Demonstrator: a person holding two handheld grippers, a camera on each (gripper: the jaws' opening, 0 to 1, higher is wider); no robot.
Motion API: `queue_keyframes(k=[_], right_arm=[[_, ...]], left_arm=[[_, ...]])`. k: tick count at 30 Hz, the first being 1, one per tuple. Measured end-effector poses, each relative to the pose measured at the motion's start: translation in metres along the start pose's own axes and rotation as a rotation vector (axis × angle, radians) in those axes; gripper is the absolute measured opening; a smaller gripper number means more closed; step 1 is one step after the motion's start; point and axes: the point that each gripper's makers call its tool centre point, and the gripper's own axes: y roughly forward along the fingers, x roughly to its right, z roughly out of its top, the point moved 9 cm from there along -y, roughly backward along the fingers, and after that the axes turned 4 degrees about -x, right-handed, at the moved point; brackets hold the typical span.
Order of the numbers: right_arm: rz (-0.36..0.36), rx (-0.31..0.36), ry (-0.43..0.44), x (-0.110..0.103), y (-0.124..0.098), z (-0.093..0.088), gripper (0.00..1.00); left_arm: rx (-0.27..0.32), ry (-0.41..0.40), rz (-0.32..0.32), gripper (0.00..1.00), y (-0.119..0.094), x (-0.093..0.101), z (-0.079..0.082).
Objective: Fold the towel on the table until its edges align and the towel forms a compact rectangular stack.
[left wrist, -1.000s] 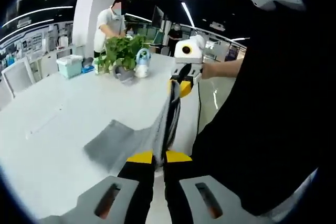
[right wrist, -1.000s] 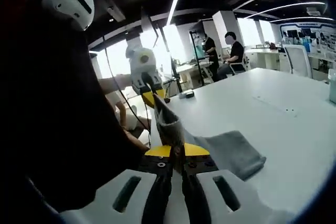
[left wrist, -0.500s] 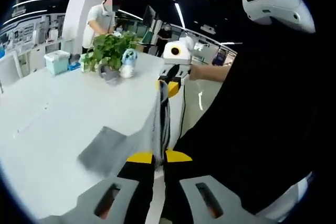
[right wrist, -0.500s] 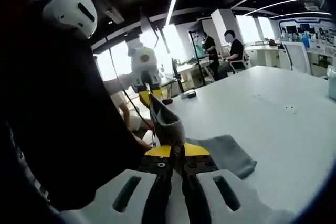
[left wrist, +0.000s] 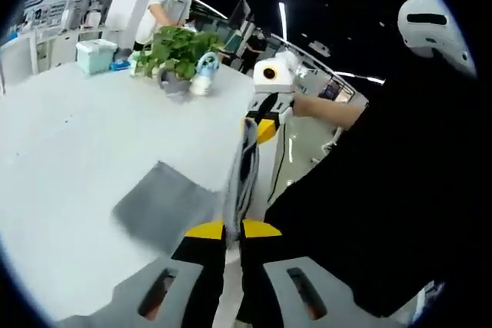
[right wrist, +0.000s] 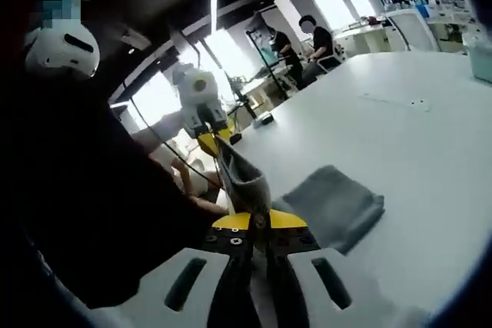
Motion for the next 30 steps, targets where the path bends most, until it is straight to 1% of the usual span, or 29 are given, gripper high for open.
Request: queue_keyframes(k=[2,3,5,7,8,9,10,11,12,13,15,18,22,26,30], right_arm=[[0.003,-0.015,0.047,0.007,0.001,-0.001,0.02],[0.006,-0.012,0.057,0.010,0.001,-0.001,0.02],[0.013,-0.004,0.102,0.015,0.000,0.000,0.02],[0.023,0.011,0.128,0.022,-0.001,0.001,0.02],[0.034,0.017,0.156,0.025,0.000,0.001,0.02],[0.030,0.019,0.153,0.029,0.000,0.001,0.02],[0.034,0.018,0.168,0.031,0.001,0.001,0.02],[0.046,0.017,0.200,0.036,0.003,0.000,0.02],[0.050,0.016,0.205,0.038,0.003,0.000,0.02],[0.054,0.023,0.213,0.044,0.006,-0.001,0.02],[0.072,0.019,0.257,0.053,0.009,-0.005,0.02],[0.080,0.020,0.287,0.065,0.013,-0.007,0.02],[0.092,0.033,0.339,0.079,0.017,-0.008,0.02],[0.093,0.032,0.367,0.087,0.022,-0.009,0.02],[0.073,0.023,0.378,0.097,0.027,-0.012,0.02]], left_arm=[[-0.011,-0.014,-0.013,0.06,0.002,-0.008,0.001],[-0.013,-0.022,-0.018,0.06,0.003,-0.010,0.001],[-0.004,-0.047,-0.032,0.06,0.004,-0.015,0.003],[0.012,-0.078,-0.042,0.06,0.004,-0.021,0.004],[0.019,-0.088,-0.043,0.06,0.004,-0.023,0.003],[0.026,-0.106,-0.045,0.06,0.005,-0.026,0.003],[0.031,-0.127,-0.052,0.06,0.006,-0.030,0.003],[0.034,-0.133,-0.051,0.06,0.007,-0.033,0.002],[0.035,-0.142,-0.049,0.06,0.009,-0.038,0.001],[0.033,-0.143,-0.050,0.06,0.011,-0.041,0.000],[0.032,-0.162,-0.041,0.06,0.016,-0.050,-0.003],[0.036,-0.200,-0.040,0.06,0.022,-0.061,-0.007],[0.065,-0.257,-0.047,0.06,0.026,-0.078,-0.009],[0.057,-0.276,-0.044,0.06,0.031,-0.088,-0.012],[0.045,-0.278,-0.027,0.07,0.036,-0.099,-0.013]])
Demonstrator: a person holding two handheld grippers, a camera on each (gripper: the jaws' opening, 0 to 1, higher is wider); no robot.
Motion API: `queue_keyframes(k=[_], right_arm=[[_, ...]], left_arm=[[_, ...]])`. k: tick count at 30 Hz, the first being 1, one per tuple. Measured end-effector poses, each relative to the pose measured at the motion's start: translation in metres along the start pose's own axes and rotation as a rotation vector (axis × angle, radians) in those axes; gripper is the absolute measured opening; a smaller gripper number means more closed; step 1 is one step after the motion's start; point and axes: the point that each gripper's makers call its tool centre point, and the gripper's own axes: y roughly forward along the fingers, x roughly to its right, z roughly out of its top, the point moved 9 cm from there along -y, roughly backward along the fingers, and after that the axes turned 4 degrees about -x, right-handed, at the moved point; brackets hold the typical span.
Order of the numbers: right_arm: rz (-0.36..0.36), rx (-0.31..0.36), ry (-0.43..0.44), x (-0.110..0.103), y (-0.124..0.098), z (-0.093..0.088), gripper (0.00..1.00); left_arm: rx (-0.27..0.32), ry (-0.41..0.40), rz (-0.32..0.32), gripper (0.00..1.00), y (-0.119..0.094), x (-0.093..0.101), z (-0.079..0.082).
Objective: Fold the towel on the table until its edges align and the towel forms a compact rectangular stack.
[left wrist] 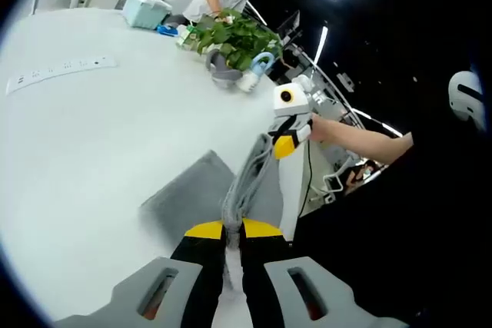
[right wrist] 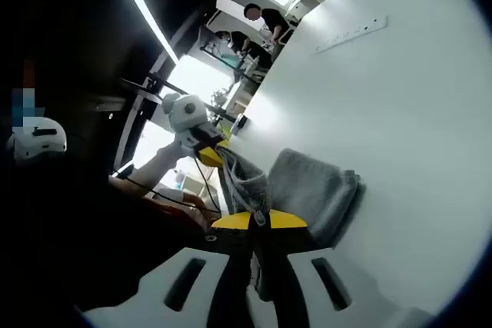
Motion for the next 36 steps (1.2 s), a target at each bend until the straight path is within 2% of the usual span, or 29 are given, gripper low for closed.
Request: queue_keyframes(k=[10,20,25,27,30,32,34,36], right_arm=[[-0.040,-0.017,0.043,0.022,0.008,0.001,0.02],[-0.065,-0.019,0.062,0.035,0.015,0.002,0.02],[-0.112,0.021,0.047,0.038,0.016,-0.001,0.03],[-0.146,0.037,0.010,0.039,0.017,-0.003,0.03],[-0.223,0.045,-0.088,0.040,0.018,-0.005,0.04],[-0.281,0.064,-0.157,0.039,0.016,-0.005,0.06],[-0.326,0.073,-0.209,0.037,0.016,-0.007,0.11],[-0.399,0.081,-0.250,0.039,0.015,-0.008,0.20]], left_arm=[[-0.029,-0.008,0.034,0.07,0.012,-0.025,0.000],[-0.046,-0.034,0.059,0.07,0.021,-0.040,-0.006],[-0.043,-0.015,0.093,0.08,0.024,-0.045,-0.006],[-0.042,0.028,0.141,0.09,0.026,-0.048,-0.008],[-0.040,0.187,0.247,0.14,0.029,-0.050,-0.014],[-0.042,0.215,0.258,0.16,0.030,-0.047,-0.018],[-0.003,0.209,0.286,0.18,0.028,-0.046,-0.018],[0.029,0.220,0.324,0.23,0.026,-0.047,-0.018]])
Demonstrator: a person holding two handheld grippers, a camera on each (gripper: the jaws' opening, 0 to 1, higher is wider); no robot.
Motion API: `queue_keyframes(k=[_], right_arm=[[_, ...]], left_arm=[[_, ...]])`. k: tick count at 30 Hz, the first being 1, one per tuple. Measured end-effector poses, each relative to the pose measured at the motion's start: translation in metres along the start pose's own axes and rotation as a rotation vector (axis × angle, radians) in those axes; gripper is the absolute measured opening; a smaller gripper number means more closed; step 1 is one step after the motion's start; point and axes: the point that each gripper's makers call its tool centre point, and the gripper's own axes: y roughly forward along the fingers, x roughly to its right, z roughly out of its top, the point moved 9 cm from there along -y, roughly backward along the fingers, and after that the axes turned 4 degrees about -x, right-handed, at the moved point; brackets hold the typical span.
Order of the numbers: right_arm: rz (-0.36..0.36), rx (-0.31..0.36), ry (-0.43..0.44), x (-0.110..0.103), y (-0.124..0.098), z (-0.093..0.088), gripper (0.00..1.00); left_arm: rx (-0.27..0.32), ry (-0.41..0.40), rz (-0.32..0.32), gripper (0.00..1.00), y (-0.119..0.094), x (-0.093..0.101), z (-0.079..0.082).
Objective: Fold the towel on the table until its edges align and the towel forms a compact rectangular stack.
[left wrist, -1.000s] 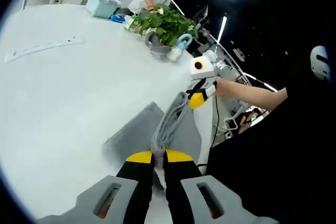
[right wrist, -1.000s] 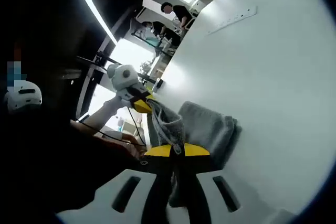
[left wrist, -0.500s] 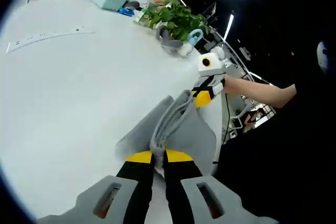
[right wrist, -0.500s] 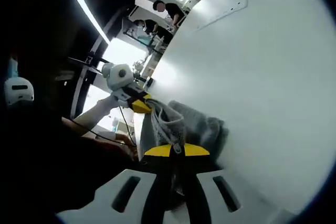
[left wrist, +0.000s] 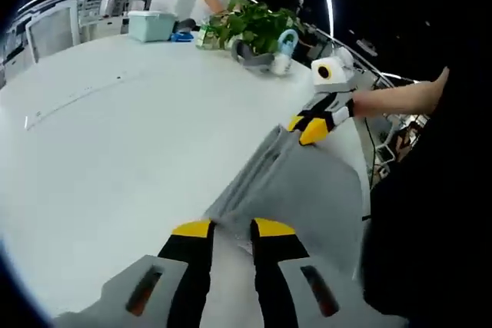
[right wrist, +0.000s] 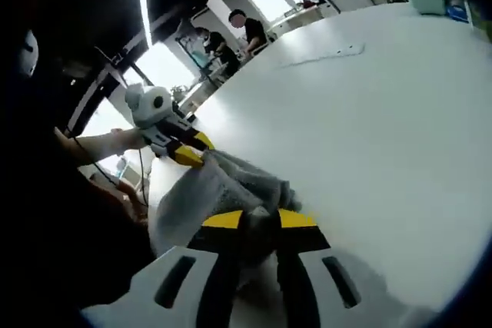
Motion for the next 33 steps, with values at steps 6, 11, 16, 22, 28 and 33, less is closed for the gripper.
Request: queue_keyframes(k=[6,11,16,22,28,33], right_arm=[[-0.115,0.004,-0.065,0.002,0.000,-0.002,0.34],[-0.181,-0.008,-0.119,0.002,0.003,-0.003,0.38],[-0.227,-0.010,-0.138,0.006,0.002,-0.002,0.44],[-0.272,-0.010,-0.158,0.009,0.001,-0.002,0.53],[-0.260,0.004,-0.137,0.009,0.000,-0.003,0.52],[-0.245,0.060,-0.157,0.000,-0.004,0.001,0.54]], left_arm=[[0.045,-0.003,0.104,0.38,0.000,-0.004,-0.005],[0.048,0.038,0.171,0.45,0.001,-0.004,-0.007],[0.042,0.029,0.191,0.48,0.001,-0.007,-0.007],[0.043,0.050,0.213,0.51,0.003,-0.008,-0.008],[0.060,0.044,0.219,0.51,0.001,-0.007,-0.008],[0.106,0.102,0.220,0.47,-0.005,0.002,-0.006]])
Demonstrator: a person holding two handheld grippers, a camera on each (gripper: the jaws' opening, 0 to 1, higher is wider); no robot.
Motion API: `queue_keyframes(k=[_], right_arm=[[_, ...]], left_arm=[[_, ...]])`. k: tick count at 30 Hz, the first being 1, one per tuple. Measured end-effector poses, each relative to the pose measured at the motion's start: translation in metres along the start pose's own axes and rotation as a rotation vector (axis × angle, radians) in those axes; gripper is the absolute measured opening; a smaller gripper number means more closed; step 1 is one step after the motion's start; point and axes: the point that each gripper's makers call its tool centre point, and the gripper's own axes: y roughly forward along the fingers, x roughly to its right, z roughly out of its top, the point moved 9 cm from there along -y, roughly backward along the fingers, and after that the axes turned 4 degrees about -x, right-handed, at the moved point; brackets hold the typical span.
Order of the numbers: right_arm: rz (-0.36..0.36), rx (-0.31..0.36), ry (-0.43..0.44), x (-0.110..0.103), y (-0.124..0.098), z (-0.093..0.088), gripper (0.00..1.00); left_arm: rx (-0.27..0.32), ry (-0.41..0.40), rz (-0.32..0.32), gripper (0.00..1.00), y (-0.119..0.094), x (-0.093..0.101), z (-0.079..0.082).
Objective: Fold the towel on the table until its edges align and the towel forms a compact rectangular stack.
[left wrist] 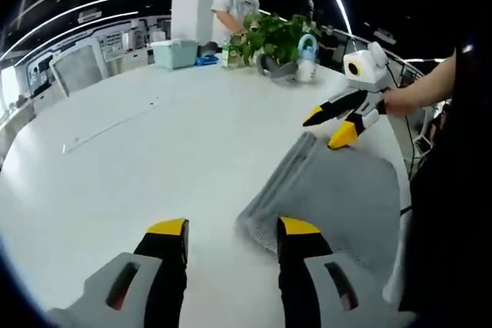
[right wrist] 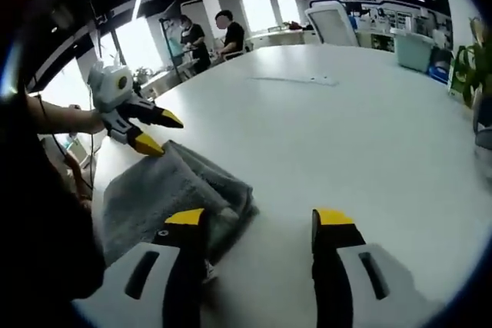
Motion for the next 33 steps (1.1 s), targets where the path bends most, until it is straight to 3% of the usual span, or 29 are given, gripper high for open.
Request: queue_keyframes(k=[5,8,13,19,21,27,33], right_arm=[[0.019,0.070,-0.064,-0.018,-0.012,0.013,0.53],[0.032,0.083,-0.096,-0.031,-0.020,0.017,0.52],[0.091,0.098,-0.148,-0.061,-0.030,0.015,0.53],[0.152,-0.021,-0.312,-0.100,-0.031,-0.011,0.48],[0.164,-0.041,-0.316,-0.108,-0.029,-0.020,0.48],[0.146,-0.074,-0.298,-0.109,-0.025,-0.037,0.47],[0.125,-0.068,-0.287,-0.107,-0.023,-0.047,0.47]], left_arm=[[0.086,-0.044,0.013,0.45,-0.019,0.014,0.008],[0.106,-0.044,0.012,0.46,-0.032,0.030,0.008],[0.055,0.074,-0.019,0.45,-0.046,0.061,-0.001],[0.056,0.052,-0.067,0.42,-0.049,0.091,-0.013],[0.050,0.052,-0.074,0.41,-0.046,0.097,-0.016],[0.031,0.050,-0.107,0.39,-0.038,0.111,-0.026],[0.019,0.088,-0.089,0.39,-0.032,0.114,-0.036]])
